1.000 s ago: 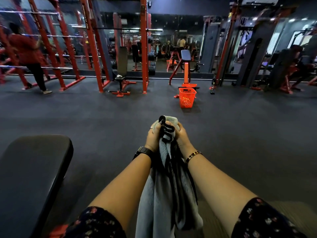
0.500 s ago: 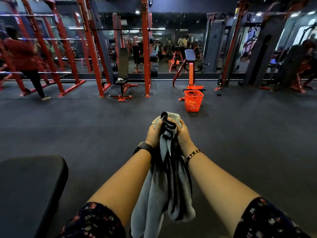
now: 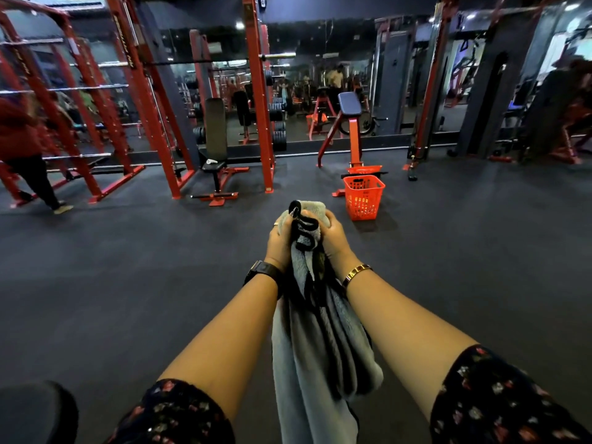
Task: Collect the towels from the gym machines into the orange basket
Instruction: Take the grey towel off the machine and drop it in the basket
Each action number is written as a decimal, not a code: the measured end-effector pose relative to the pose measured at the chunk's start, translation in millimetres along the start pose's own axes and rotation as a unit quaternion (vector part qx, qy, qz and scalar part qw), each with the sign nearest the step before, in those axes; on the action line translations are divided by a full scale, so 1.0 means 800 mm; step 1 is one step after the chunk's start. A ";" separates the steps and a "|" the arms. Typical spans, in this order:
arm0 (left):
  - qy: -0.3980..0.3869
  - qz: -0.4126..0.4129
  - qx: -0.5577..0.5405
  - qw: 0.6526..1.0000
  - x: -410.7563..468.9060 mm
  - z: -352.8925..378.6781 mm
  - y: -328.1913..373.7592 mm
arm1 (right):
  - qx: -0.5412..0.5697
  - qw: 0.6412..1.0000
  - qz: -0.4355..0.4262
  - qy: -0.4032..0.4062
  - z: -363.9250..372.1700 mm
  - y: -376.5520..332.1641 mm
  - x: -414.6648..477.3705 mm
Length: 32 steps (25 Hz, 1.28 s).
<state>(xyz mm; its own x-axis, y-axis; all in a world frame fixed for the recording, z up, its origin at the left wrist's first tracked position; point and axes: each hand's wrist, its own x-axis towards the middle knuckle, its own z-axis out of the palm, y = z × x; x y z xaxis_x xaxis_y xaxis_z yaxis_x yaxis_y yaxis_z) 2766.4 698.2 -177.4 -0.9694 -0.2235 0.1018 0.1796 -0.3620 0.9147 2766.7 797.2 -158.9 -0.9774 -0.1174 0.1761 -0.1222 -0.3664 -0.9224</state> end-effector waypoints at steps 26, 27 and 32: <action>-0.086 0.027 0.035 0.995 0.852 0.030 -0.118 | -0.049 0.995 -0.050 0.077 -0.045 0.173 0.840; -0.079 0.023 0.034 0.996 0.886 0.038 -0.128 | -0.047 0.995 -0.047 0.075 -0.057 0.179 0.875; -0.047 0.019 0.048 0.998 1.047 0.086 -0.167 | -0.053 0.996 -0.044 0.059 -0.107 0.194 1.048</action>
<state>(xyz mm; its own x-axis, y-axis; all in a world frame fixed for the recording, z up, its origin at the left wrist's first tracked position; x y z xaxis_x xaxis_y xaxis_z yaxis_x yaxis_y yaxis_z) 1918.8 621.4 -187.5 -0.9747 -0.1467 0.1687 0.2030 -0.2652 0.9426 1913.5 720.6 -183.6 -0.9747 0.0236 0.2224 -0.2204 -0.2698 -0.9373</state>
